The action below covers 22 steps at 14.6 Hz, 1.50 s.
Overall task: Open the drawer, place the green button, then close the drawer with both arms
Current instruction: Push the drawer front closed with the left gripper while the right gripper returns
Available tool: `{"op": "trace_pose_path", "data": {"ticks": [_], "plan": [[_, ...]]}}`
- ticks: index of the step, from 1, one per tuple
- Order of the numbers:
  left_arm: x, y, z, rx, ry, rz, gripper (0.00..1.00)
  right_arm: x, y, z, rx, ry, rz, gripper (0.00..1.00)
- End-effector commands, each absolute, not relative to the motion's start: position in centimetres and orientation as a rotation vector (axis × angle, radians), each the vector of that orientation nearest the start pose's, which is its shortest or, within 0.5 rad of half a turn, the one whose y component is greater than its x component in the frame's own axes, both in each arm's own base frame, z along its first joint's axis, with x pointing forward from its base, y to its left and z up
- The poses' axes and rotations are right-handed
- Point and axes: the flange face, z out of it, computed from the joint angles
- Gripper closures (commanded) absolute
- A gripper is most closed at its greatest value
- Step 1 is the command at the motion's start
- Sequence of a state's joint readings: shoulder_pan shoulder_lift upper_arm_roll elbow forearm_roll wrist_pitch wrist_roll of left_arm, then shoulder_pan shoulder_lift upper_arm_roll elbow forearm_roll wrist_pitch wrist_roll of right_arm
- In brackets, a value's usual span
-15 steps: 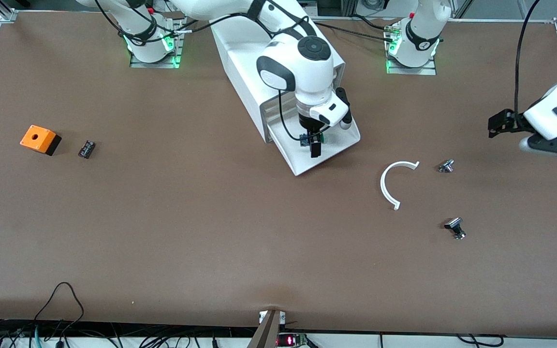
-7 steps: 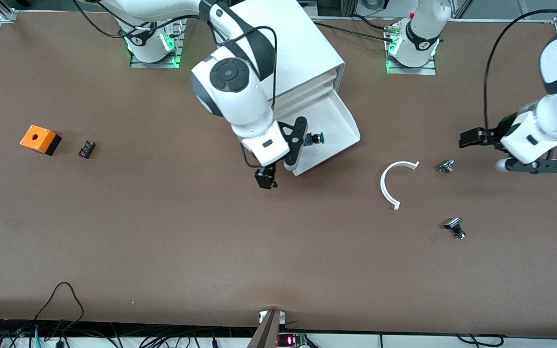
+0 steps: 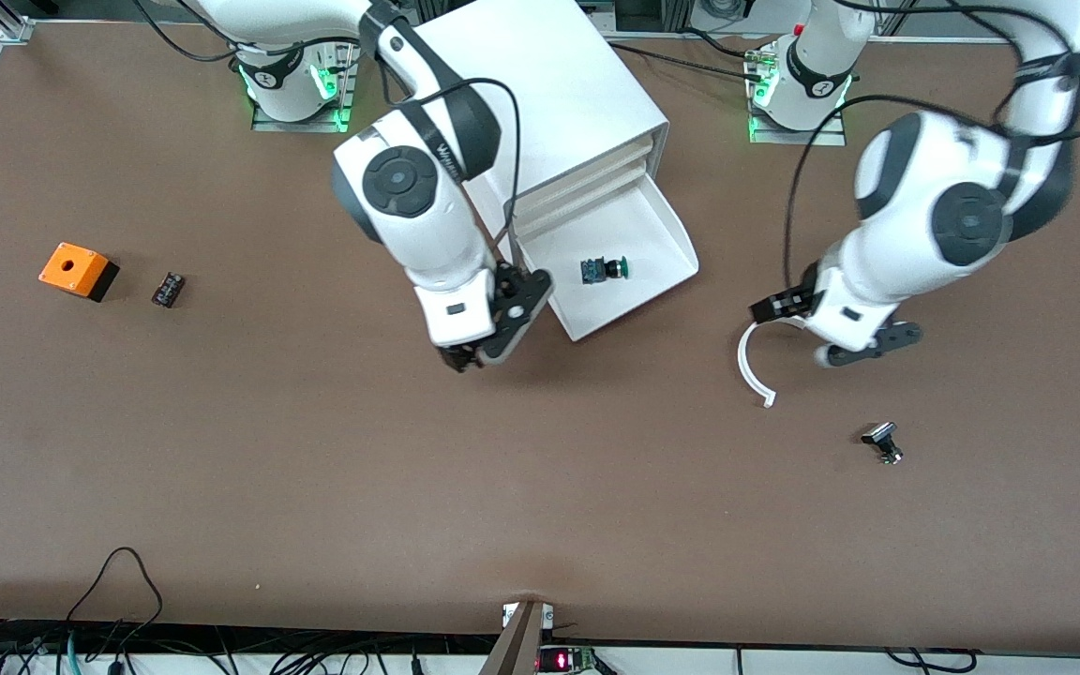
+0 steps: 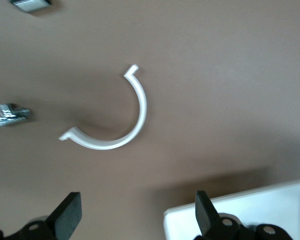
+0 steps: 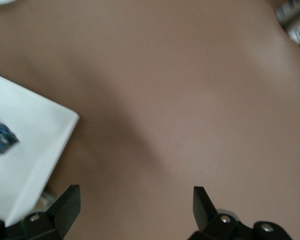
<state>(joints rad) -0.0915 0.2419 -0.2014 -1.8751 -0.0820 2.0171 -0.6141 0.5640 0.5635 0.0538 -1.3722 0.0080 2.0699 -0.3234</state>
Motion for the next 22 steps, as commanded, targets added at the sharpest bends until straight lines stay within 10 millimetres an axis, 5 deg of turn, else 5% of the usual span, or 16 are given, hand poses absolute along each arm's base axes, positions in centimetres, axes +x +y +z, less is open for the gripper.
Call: {"op": "trace_pose_path", "data": {"ticks": [1,4,6,8,10,12,16,18,22], "plan": [[55.7,-19.8,33.4,-3.146,-0.755,0.157,0.00,59.8,35.3,40.8,-2.871,-1.218,-0.033,0.00],[54.2,-23.6,29.2,-3.138,-0.906,0.111,0.00,61.8,30.7,40.7,-2.977,-1.057,0.021,0.00],[53.4,-25.0,27.1,-3.151,-0.938,0.078,0.00,61.9,29.5,40.7,-3.056,-0.840,0.070,0.00],[52.5,-27.0,25.3,-3.143,-0.977,0.084,0.00,62.3,28.3,41.7,-3.125,-0.520,0.048,0.00],[52.2,-28.0,23.9,-3.144,-1.003,0.080,0.00,63.4,25.8,42.6,-3.160,0.020,0.025,0.00],[51.9,-28.5,22.5,-3.141,-0.999,0.088,0.00,62.7,23.5,45.6,-3.130,0.269,0.085,0.00],[50.3,-30.4,21.5,-3.137,-0.928,0.130,0.00,64.6,12.6,50.9,-3.078,0.481,0.147,0.00],[48.9,-31.3,21.5,-3.094,-0.884,0.220,0.00,64.7,9.0,52.3,-3.081,0.420,0.109,0.00],[43.6,-36.3,21.0,-3.106,-0.742,0.348,0.00,62.5,1.5,54.6,-3.101,0.298,0.112,0.00]]}}
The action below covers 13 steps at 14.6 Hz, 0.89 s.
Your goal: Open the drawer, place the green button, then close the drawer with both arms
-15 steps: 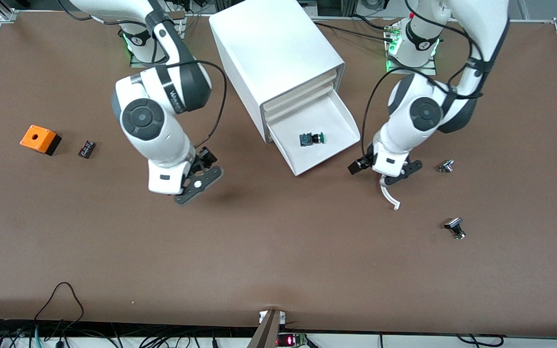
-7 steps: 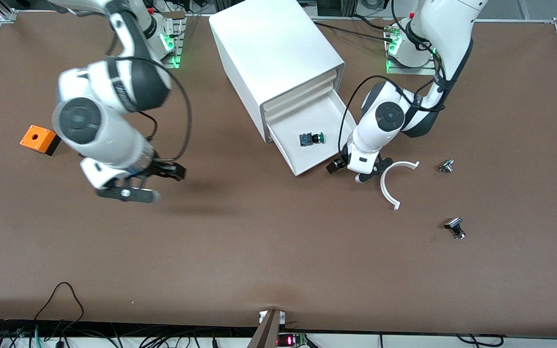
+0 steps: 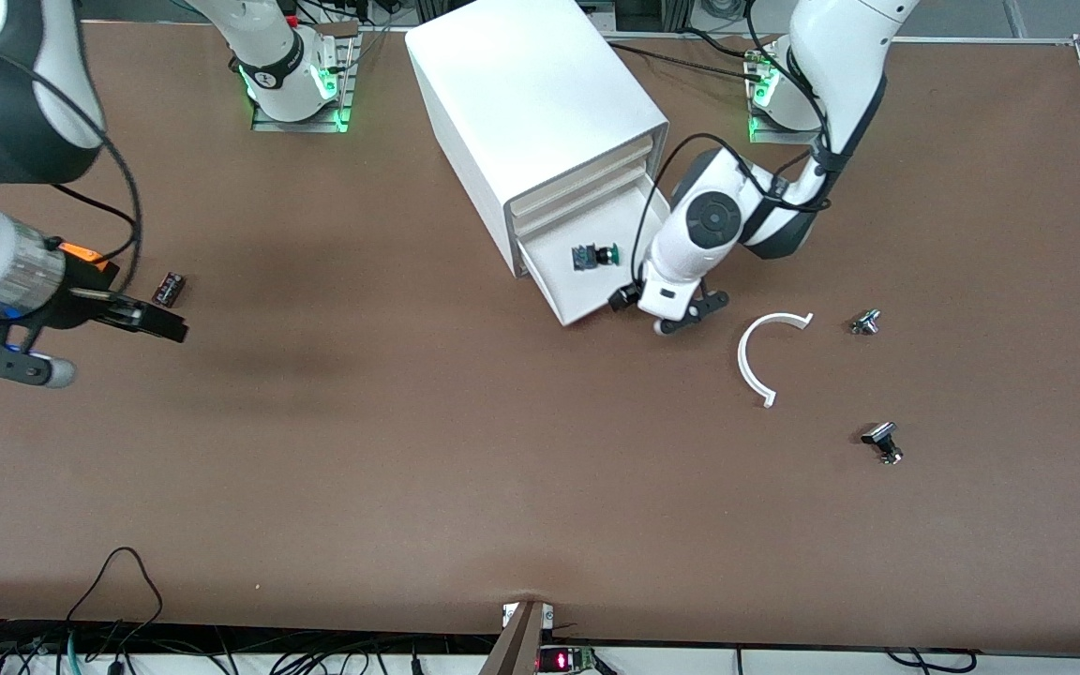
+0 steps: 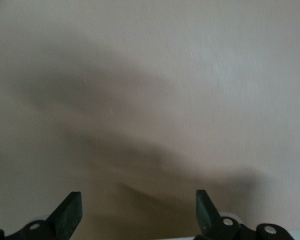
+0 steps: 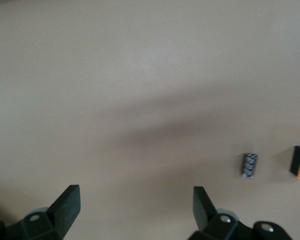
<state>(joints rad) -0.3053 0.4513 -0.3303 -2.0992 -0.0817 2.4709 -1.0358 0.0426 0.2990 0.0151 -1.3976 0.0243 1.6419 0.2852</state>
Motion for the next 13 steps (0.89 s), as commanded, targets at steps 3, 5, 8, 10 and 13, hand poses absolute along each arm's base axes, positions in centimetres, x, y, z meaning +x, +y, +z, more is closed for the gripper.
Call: {"op": "trace_pose_path", "data": {"ticks": [3,5,8,10,13], "plan": [[41.1,-38.2,20.6,-3.113,-0.663,0.395,0.00,62.1,-1.2,53.9,-3.124,0.251,0.198,0.00],[39.4,-39.2,20.3,-3.097,-0.662,0.476,0.00,62.0,-1.4,53.8,-3.149,0.151,0.205,0.00],[37.5,-40.4,20.5,-3.066,-0.653,0.575,0.00,61.6,-1.5,53.5,-3.151,0.071,0.215,0.00],[37.5,-40.5,20.6,-3.065,-0.650,0.582,0.00,60.0,-1.3,53.0,-3.153,0.065,0.172,0.00],[40.4,-38.0,22.2,-3.077,-0.726,0.535,0.00,57.5,-1.3,52.5,-3.156,0.058,0.080,0.00]]}}
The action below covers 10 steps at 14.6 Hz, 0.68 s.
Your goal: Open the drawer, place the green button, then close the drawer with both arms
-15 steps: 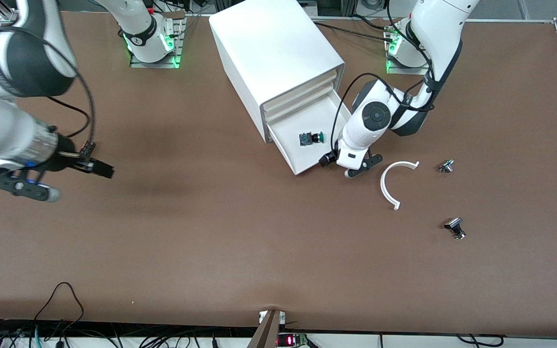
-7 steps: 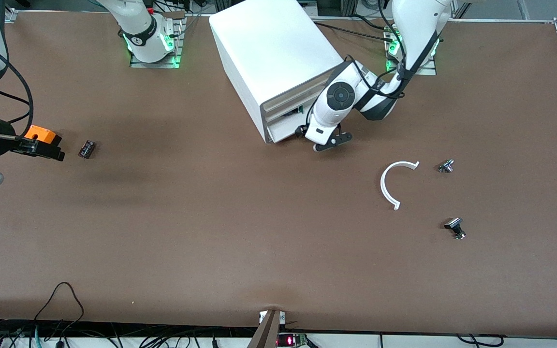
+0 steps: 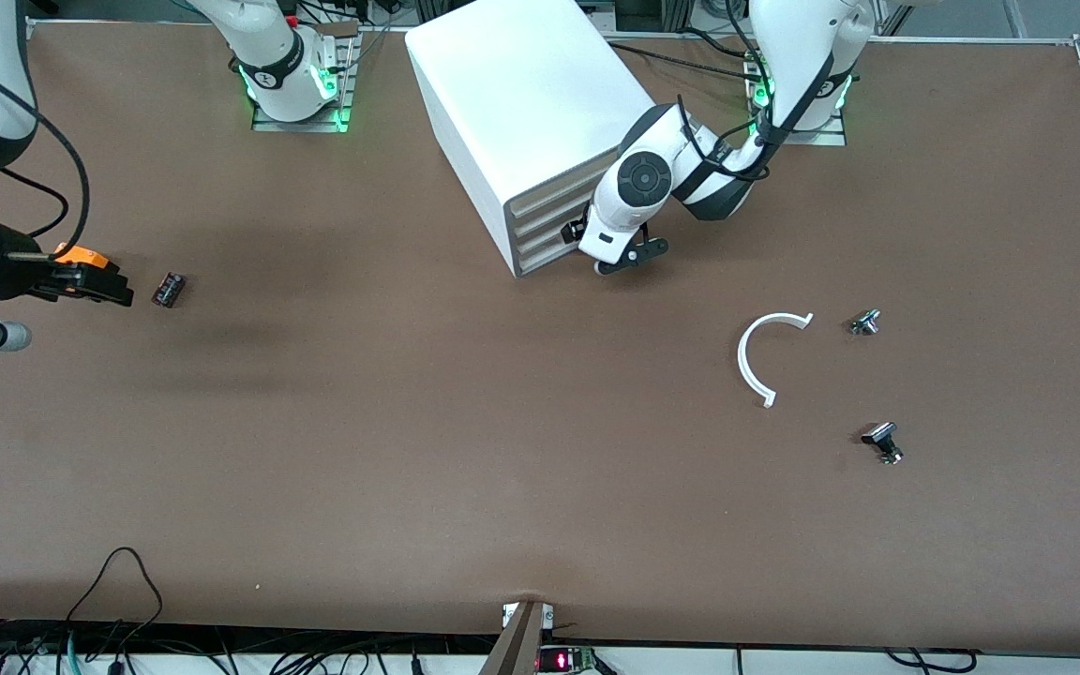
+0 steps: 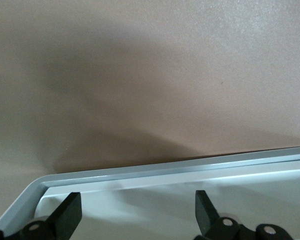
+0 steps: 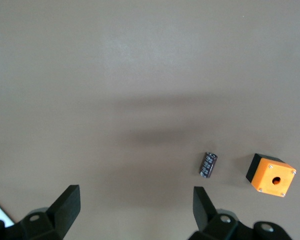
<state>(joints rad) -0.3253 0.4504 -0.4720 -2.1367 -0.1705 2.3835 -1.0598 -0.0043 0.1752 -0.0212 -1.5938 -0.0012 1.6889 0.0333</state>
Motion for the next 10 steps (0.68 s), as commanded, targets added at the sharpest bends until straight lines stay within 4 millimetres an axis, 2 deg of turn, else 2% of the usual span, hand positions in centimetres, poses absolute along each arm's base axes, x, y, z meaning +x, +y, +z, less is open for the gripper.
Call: {"op": "trace_pose_path", "data": {"ticks": [1,3,5,7,10], "plan": [[43.8,-34.8,23.4,-3.082,-0.838,0.485,0.00,57.7,-1.4,52.6,-3.158,0.060,0.075,0.00],[48.9,-29.8,26.2,-3.139,-0.874,0.370,0.00,57.9,-1.7,52.2,-3.159,0.059,0.087,0.00],[51.8,-25.4,28.7,-3.206,-0.745,0.279,0.00,58.0,-1.8,52.4,-3.171,0.017,0.076,0.00],[53.8,-20.9,32.0,-3.243,-0.676,0.180,0.00,58.2,-1.6,53.1,-3.183,0.026,0.052,0.00],[55.5,-13.9,39.1,-3.272,-0.464,0.134,0.00,58.4,-3.1,53.6,-3.176,0.053,0.036,0.00]]}}
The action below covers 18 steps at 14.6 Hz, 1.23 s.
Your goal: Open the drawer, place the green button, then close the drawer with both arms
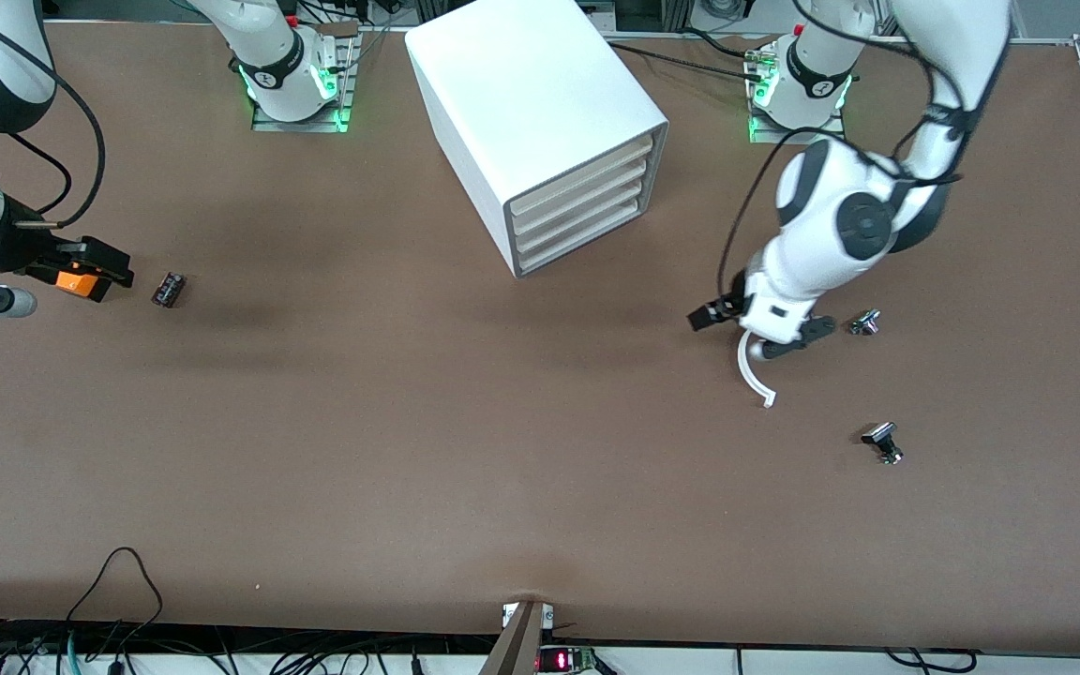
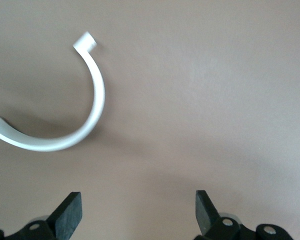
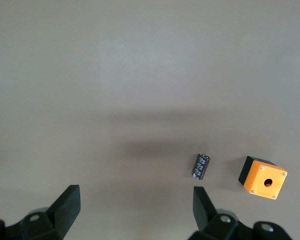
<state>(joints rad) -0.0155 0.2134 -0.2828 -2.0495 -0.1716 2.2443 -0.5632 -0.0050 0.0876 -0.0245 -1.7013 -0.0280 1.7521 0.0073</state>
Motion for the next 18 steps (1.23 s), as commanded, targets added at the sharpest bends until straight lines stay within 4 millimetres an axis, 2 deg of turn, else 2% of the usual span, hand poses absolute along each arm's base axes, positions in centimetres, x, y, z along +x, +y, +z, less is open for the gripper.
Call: {"op": "trace_pose_path", "data": {"ticks": [1,3,4,7,9,12,14,15,18], "plan": [[55.8,-11.0,41.5,-3.279,-0.365,0.146,0.00,58.5,-3.1,53.5,-3.169,0.060,0.030,0.00],[56.0,-6.6,45.8,-3.270,-0.225,0.154,0.00,58.5,-3.1,53.3,-3.169,0.060,0.047,0.00],[56.2,-5.1,47.8,-3.226,-0.175,0.154,0.00,58.4,-3.2,53.5,-3.169,0.062,0.040,0.00],[55.5,-4.0,52.7,-3.124,-0.113,0.172,0.00,58.4,-3.7,53.6,-3.171,0.072,0.038,0.00],[55.7,-4.0,54.9,-3.123,-0.112,0.160,0.00,58.4,-3.7,53.6,-3.171,0.074,0.038,0.00],[55.8,-3.8,55.1,-3.075,-0.066,0.142,0.00,58.4,-3.8,53.7,-3.169,0.077,0.036,0.00],[56.0,-3.7,55.4,-3.072,-0.067,0.125,0.00,58.5,-3.7,54.5,-3.172,0.065,0.014,0.00],[56.0,-3.7,56.0,-3.074,-0.061,0.109,0.00,58.4,-3.7,54.5,-3.171,0.065,0.019,0.00],[56.2,-3.1,56.1,-3.086,0.006,0.115,0.00,58.4,-3.7,54.6,-3.169,0.085,0.028,0.00]]}}
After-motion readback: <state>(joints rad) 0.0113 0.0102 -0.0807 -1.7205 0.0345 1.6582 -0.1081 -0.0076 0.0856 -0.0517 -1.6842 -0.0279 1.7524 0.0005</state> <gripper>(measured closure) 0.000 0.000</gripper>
